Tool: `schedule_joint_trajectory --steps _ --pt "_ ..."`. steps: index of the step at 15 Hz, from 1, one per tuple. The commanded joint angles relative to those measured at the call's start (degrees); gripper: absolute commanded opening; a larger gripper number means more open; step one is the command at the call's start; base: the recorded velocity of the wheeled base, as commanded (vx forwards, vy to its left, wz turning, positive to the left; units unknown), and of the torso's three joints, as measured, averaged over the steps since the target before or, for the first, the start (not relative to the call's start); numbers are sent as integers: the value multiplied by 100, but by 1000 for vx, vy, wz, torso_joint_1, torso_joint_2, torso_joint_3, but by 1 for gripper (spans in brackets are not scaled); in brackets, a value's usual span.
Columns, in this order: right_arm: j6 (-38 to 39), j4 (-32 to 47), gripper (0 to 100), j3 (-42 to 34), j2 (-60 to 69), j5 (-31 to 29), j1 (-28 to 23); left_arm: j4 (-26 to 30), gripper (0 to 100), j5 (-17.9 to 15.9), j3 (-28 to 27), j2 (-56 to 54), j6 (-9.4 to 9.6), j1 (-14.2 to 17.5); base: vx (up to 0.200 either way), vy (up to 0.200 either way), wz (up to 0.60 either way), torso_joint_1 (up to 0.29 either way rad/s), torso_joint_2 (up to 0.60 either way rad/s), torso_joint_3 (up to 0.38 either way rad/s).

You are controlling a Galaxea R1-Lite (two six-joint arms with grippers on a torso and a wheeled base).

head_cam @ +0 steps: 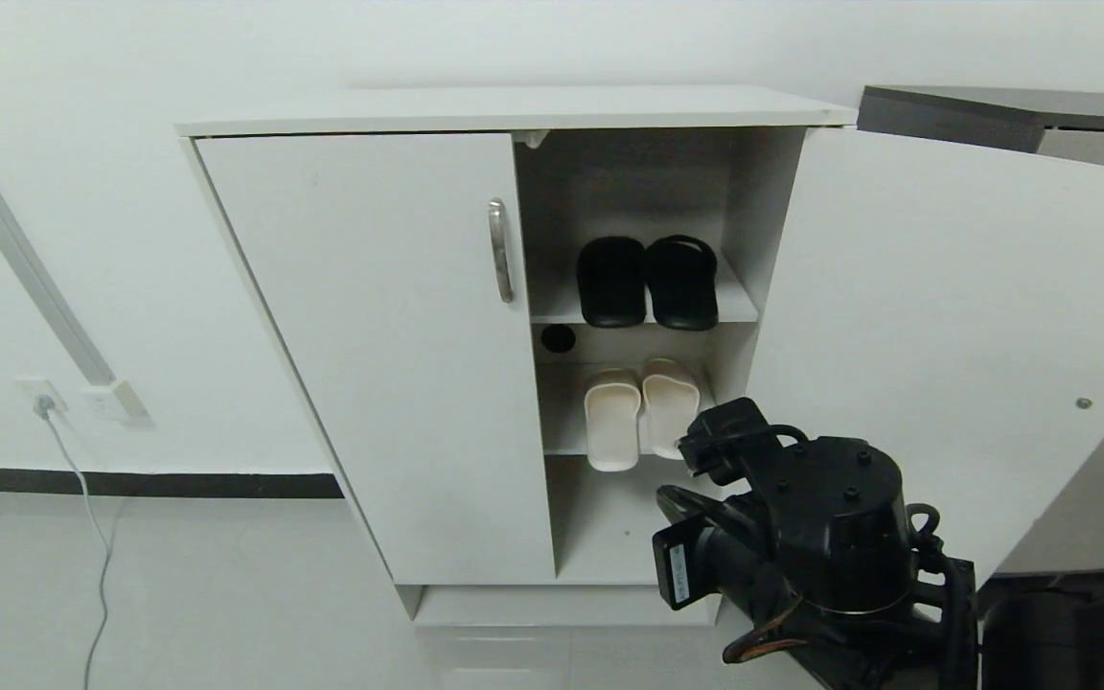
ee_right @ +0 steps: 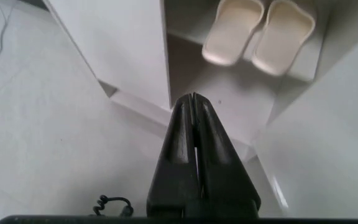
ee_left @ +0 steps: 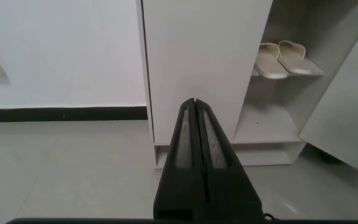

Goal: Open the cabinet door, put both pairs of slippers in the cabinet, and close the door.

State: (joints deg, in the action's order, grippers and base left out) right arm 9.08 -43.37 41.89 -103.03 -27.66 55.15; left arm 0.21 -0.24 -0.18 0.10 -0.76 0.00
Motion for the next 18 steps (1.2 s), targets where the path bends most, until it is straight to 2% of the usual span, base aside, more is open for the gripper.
schedule_joint_trajectory --steps 1,2,18 --pt "-3 -4 0 -31 -24 -3 -4 -12 0 -2 1 -1 -4 0 -200 0 0 -2 2 7" --pt "-12 -13 0 -40 -50 -11 -4 -12 0 -2 1 -1 -12 0 -200 0 0 2 2 7" --pt "-21 -40 0 -58 -94 -11 5 -12 0 -2 1 -1 -4 0 0 0 0 0 0 0"
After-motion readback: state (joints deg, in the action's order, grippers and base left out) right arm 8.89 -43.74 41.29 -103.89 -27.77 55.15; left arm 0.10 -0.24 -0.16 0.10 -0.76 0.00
